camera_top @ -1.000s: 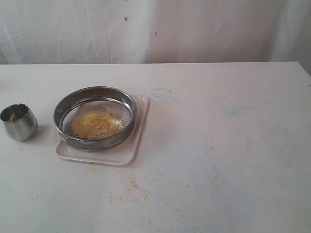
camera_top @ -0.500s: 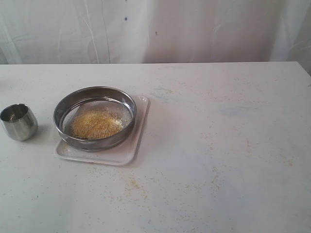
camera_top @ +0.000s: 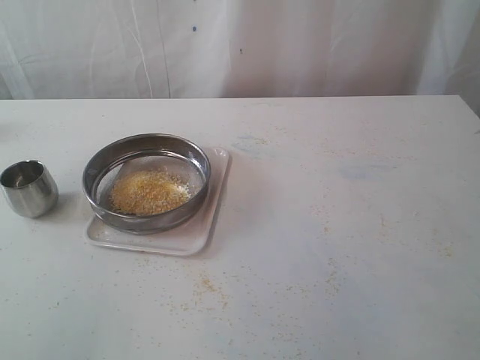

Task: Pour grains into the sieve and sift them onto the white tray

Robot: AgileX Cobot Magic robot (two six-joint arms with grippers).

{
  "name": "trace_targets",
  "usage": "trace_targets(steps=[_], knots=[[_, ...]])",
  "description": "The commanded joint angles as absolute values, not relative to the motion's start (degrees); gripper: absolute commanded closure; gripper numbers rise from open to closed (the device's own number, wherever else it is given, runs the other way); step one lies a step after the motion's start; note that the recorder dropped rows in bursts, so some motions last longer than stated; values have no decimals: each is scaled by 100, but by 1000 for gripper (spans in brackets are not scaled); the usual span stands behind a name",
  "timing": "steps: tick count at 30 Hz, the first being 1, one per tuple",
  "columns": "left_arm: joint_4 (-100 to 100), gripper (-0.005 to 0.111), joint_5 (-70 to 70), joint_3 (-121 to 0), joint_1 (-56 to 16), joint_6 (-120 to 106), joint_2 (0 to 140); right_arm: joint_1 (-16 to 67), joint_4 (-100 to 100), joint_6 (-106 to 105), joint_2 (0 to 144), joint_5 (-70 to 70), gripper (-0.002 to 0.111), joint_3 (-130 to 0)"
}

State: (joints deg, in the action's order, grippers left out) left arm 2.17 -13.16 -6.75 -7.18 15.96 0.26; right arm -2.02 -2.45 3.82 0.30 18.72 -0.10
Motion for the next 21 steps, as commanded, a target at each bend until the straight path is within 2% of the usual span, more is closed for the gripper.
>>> trace_targets(steps=[1,13,21], knots=[[329,107,-1070,-654,-748,1517,0,-220,-281,371,0,1803,108,0],[329,107,-683,-612,-748,1255,0,-220,-281,371,0,1803,108,0],[329,107,38,-61,-748,897,0,-220,-281,371,0,1803,108,0]])
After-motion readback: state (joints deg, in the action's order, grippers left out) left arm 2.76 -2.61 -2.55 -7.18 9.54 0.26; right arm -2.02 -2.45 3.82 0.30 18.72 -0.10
